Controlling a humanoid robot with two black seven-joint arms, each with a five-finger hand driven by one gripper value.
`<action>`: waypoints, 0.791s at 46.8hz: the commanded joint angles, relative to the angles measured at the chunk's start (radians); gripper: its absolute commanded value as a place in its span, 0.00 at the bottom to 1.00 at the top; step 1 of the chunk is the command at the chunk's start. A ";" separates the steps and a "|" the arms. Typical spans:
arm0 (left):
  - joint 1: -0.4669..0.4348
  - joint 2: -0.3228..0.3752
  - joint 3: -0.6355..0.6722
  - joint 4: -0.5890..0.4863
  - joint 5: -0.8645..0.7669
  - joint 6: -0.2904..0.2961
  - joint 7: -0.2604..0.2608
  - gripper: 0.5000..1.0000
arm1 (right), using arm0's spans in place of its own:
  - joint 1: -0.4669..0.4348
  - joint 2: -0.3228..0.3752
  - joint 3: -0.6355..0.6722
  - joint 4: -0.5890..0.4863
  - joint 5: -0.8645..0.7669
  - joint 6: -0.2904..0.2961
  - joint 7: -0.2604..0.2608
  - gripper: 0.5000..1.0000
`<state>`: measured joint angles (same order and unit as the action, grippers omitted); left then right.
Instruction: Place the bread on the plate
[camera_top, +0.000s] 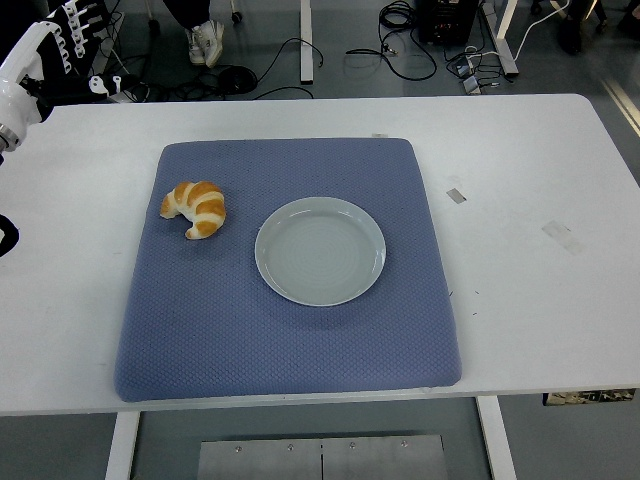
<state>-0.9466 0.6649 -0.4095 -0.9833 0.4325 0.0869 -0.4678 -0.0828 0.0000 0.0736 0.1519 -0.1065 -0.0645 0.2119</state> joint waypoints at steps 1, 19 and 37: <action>0.000 -0.001 0.001 0.000 0.002 0.001 0.000 0.97 | 0.000 0.000 0.000 0.000 -0.001 0.000 0.000 1.00; 0.000 0.004 0.000 0.000 -0.001 0.001 0.000 0.97 | 0.000 0.000 0.000 0.000 -0.001 0.000 0.000 1.00; 0.000 0.008 0.003 0.000 0.002 0.001 0.000 0.97 | 0.000 0.000 0.000 0.000 -0.001 0.000 0.000 1.00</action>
<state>-0.9466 0.6734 -0.4079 -0.9833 0.4342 0.0875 -0.4679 -0.0828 0.0000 0.0736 0.1519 -0.1067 -0.0643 0.2114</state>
